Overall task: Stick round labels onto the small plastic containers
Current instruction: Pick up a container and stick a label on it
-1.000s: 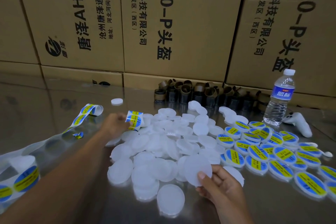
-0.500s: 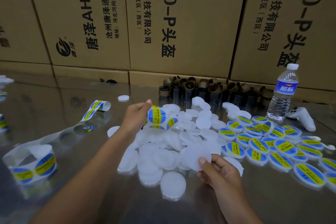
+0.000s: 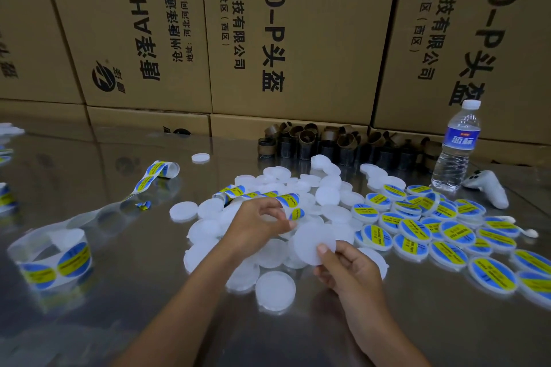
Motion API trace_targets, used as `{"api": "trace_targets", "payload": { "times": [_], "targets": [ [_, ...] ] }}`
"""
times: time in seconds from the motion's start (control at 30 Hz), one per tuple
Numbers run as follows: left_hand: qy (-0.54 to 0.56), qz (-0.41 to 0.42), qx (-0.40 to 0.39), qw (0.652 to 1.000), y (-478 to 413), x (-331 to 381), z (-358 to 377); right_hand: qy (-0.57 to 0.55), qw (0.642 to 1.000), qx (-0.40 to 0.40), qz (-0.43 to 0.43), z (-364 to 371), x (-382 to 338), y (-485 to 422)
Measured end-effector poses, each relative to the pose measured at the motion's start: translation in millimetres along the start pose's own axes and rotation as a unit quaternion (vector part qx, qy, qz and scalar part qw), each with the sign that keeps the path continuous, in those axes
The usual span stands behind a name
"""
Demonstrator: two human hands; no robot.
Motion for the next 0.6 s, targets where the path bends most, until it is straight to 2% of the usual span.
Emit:
{"api": "trace_targets", "payload": {
  "times": [0.07, 0.17, 0.3, 0.43, 0.53, 0.6],
  "targets": [
    [-0.066, 0.025, 0.011, 0.997, 2.7, 3.7, 2.2, -0.001, 1.0, 0.005, 0.0, -1.3, 0.2, -0.8],
    [-0.058, 0.064, 0.035, 0.996, 8.2, 14.5, -0.8, 0.004, 1.0, 0.007, -0.003, -2.7, -0.4, -1.7],
    [-0.024, 0.091, 0.07, 0.993, 17.6, 25.3, -4.6, 0.022, 1.0, 0.002, -0.013, -3.9, -1.7, -0.9],
    [0.092, 0.083, 0.104, 0.987, 25.3, 19.3, -11.0, 0.053, 0.998, -0.017, -0.034, -1.7, -4.2, -0.3],
    [0.104, 0.077, 0.123, 0.984, 27.4, 12.1, -14.6, 0.06, 0.996, -0.026, -0.052, 0.1, -4.8, -1.5],
    [0.111, 0.07, 0.125, 0.983, 27.6, 10.2, -13.9, 0.061, 0.995, -0.003, -0.077, -2.5, -9.1, -2.7]
  ]
}}
Point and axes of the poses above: each hand's wrist, its own y-axis away from the middle knuckle, its own z-axis out of the palm, x = y × z, the point moved 7 cm from there along -y, towards the middle knuckle, and after that the axes turned 6 degrees about y, right-handed, at the moved point
